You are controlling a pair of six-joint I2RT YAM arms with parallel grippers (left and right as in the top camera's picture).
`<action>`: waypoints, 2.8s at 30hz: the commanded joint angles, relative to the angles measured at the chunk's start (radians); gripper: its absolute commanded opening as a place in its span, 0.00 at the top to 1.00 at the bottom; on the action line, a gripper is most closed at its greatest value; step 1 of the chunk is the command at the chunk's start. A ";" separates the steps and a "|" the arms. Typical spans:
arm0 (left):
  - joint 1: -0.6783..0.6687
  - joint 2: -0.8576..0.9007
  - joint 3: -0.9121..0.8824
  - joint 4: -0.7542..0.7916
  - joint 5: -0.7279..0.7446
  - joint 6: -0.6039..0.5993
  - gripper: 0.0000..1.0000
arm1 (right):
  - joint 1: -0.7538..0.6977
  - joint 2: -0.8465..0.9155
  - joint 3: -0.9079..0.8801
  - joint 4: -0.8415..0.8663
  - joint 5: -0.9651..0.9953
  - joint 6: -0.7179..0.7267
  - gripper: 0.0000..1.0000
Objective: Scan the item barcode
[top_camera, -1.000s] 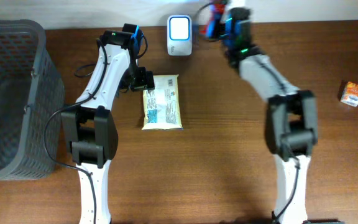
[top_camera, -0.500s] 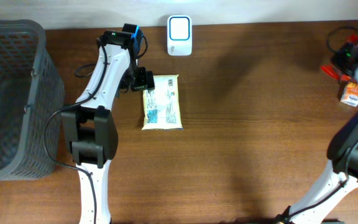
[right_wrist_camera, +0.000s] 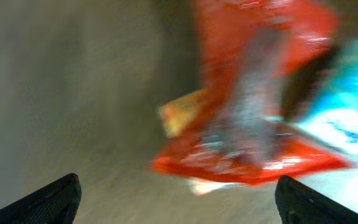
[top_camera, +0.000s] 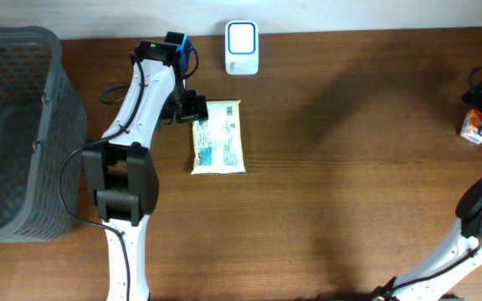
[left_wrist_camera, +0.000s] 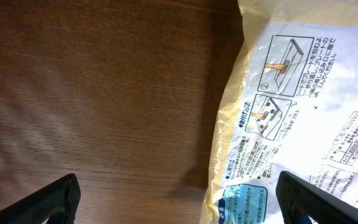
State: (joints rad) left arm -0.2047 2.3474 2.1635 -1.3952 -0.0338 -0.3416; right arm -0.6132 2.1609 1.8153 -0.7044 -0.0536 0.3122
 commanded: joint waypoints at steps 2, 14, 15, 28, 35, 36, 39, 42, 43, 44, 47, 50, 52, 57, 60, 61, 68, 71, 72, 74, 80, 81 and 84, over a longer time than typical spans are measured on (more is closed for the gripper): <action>0.000 -0.002 -0.005 -0.001 0.004 -0.013 0.01 | 0.097 -0.008 -0.005 0.020 -0.294 -0.078 0.01; 0.000 -0.002 -0.005 -0.001 0.004 -0.013 0.01 | 0.559 -0.007 -0.037 0.019 -0.459 -0.158 0.01; 0.000 -0.002 -0.005 -0.001 0.004 -0.013 0.01 | 0.595 -0.007 -0.049 0.019 -0.459 -0.158 0.01; 0.000 -0.002 -0.005 -0.001 0.004 -0.013 0.01 | 0.931 0.133 -0.112 0.071 -0.605 -0.139 0.12; 0.000 -0.003 -0.005 -0.001 0.004 -0.013 0.01 | 1.012 0.137 -0.133 0.069 -0.484 -0.056 0.18; 0.000 -0.003 -0.005 -0.001 0.004 -0.013 0.01 | 1.018 0.137 -0.146 0.075 -0.453 -0.027 0.20; 0.000 -0.002 -0.005 -0.001 0.004 -0.013 0.01 | 1.025 0.137 -0.198 0.137 -0.441 0.012 0.34; 0.000 -0.002 -0.005 -0.001 0.004 -0.013 0.01 | 1.026 0.137 -0.237 0.180 -0.434 0.023 0.54; 0.000 -0.002 -0.005 -0.001 0.004 -0.013 0.01 | 1.026 0.137 -0.247 0.189 -0.427 0.024 0.56; 0.000 -0.002 -0.005 -0.001 0.004 -0.013 0.01 | 1.025 0.137 -0.267 0.208 -0.416 0.042 0.57; 0.000 -0.002 -0.005 -0.001 0.004 -0.013 0.01 | 1.025 0.137 -0.290 0.230 -0.416 0.045 0.64; 0.000 -0.002 -0.005 -0.001 0.004 -0.013 0.01 | 1.025 0.137 -0.290 0.230 -0.362 0.045 0.96; 0.000 -0.003 -0.005 -0.001 0.004 -0.013 0.01 | 1.018 0.134 -0.289 0.221 -0.327 0.045 0.96; 0.000 -0.003 -0.005 -0.001 0.004 -0.013 0.01 | 0.946 0.044 -0.289 0.151 -0.265 0.044 0.96; 0.000 -0.003 -0.005 -0.001 0.004 -0.013 0.01 | 0.889 -0.077 -0.289 0.064 -0.082 0.032 0.96; 0.000 -0.003 -0.005 -0.001 0.004 -0.013 0.01 | 0.877 -0.128 -0.289 0.027 0.032 0.018 0.96; 0.000 -0.003 -0.005 -0.001 0.004 -0.013 0.01 | 0.896 -0.304 -0.290 -0.128 0.761 -0.008 0.96; 0.000 -0.002 -0.005 -0.001 0.004 -0.013 0.01 | 0.896 -0.274 -0.299 -0.126 0.882 -0.008 0.96; 0.002 -0.002 -0.005 -0.001 0.004 -0.013 0.01 | 0.896 -0.256 -0.301 -0.126 0.938 -0.008 0.96; 0.001 -0.003 -0.005 -0.001 0.004 -0.013 0.01 | 0.896 -0.204 -0.301 -0.126 1.038 -0.017 0.96; 0.000 -0.002 -0.005 -0.001 0.004 -0.013 0.01 | 0.921 -0.072 -0.301 -0.103 1.061 -0.196 0.96; 0.000 -0.003 -0.005 -0.001 0.004 -0.013 0.01 | 0.934 -0.066 -0.301 -0.103 1.063 -0.205 0.96; 0.000 -0.002 -0.005 -0.001 0.004 -0.013 0.01 | 0.998 -0.066 -0.300 -0.100 1.144 -0.205 0.96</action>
State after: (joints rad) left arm -0.2047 2.3470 2.1635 -1.3952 -0.0338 -0.3416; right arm 0.3180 2.0964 1.5188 -0.8112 0.9764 0.1383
